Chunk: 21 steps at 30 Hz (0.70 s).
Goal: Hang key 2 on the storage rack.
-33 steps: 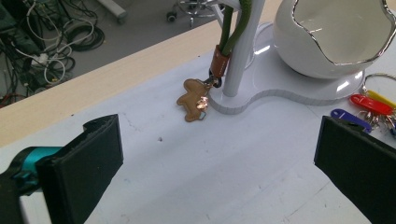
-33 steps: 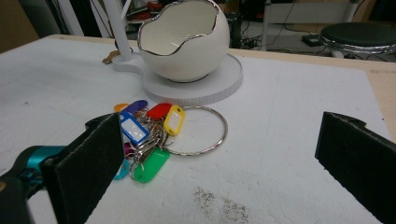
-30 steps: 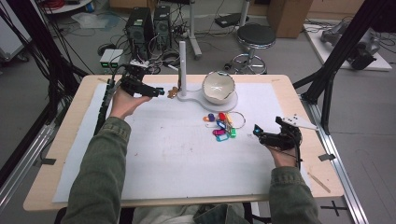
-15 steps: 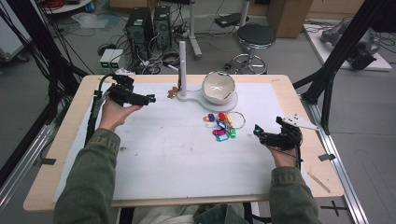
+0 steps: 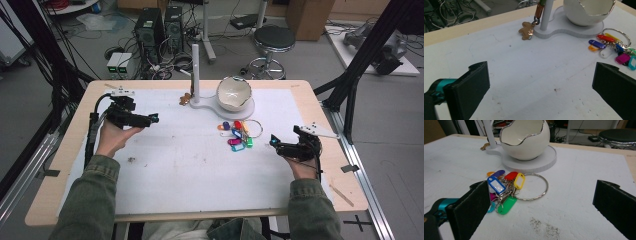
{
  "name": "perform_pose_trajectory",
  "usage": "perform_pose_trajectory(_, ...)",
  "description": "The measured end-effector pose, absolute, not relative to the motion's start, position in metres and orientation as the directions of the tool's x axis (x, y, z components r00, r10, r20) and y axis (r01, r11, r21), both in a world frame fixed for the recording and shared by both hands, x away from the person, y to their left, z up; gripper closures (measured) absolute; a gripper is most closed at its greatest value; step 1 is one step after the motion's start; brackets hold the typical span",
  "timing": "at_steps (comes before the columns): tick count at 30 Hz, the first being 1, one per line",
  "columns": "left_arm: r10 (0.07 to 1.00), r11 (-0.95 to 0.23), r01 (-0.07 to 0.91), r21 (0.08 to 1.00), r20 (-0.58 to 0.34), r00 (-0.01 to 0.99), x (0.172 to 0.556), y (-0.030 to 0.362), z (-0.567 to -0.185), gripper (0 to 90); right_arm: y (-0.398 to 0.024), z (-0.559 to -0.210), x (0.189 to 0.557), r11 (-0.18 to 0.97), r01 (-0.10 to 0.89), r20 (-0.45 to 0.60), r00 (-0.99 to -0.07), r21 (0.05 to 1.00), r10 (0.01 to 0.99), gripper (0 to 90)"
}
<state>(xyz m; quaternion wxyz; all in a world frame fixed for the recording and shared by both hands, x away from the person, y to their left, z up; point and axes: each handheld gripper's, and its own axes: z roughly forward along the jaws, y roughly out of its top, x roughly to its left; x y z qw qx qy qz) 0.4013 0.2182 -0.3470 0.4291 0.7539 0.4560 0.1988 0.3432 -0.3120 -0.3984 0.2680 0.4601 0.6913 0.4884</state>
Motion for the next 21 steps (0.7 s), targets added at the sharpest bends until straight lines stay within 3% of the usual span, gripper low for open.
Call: perform_pose_trajectory(21, 0.885, -0.205, 0.538, 0.817, -0.079, 0.458, 0.364, 0.246, -0.37, 1.6, -0.3, -0.401, 0.347, 0.142, 0.399, 0.073, -0.476, 0.906, 0.876, 0.7)
